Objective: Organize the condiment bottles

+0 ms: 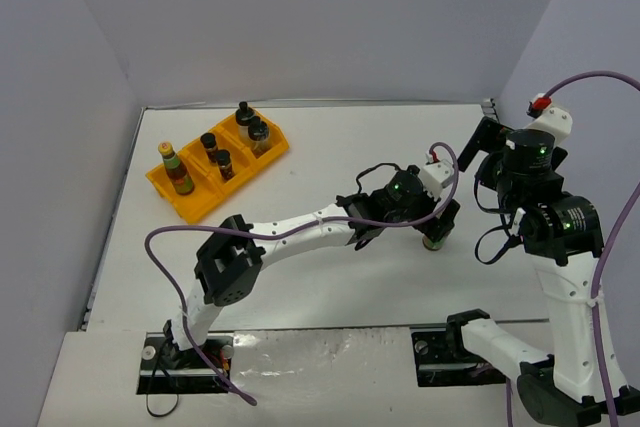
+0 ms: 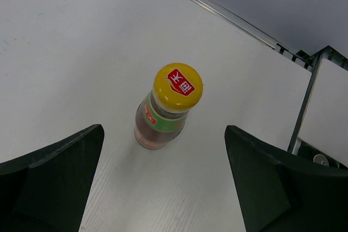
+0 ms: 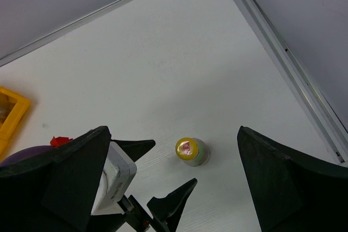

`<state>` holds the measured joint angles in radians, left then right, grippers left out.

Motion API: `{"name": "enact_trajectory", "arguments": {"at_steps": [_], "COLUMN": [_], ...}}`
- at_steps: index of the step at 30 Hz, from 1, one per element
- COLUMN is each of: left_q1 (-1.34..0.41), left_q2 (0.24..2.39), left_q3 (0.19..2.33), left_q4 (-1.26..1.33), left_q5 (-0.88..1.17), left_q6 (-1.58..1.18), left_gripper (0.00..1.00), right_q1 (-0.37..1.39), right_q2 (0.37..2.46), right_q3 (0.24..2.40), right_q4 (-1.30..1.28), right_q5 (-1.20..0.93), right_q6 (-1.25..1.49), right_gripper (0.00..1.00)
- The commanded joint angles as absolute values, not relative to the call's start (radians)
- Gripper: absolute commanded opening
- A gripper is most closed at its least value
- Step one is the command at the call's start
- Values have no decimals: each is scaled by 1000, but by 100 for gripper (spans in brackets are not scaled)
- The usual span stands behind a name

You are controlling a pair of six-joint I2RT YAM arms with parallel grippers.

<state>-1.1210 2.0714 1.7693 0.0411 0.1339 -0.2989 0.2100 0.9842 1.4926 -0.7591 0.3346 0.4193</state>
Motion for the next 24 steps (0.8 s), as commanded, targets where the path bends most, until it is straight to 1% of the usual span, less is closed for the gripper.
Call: {"name": "enact_trajectory", "arguments": {"at_steps": [1,24], "left_q1": [-1112,-1092], "left_q2": [2058,2185], "left_q3": [1848,1874], "left_q4": [166,305], "left_q5": [157,209], "left_q6": [-291,-338], "left_gripper": [90,89], "right_q1": [204,204], "right_q2": [981,940], "right_q3": [1523,1516], "right_q4": [-729,-746], "right_q5": [335,338], "right_q6": [433,430], "right_gripper": [100,100]}}
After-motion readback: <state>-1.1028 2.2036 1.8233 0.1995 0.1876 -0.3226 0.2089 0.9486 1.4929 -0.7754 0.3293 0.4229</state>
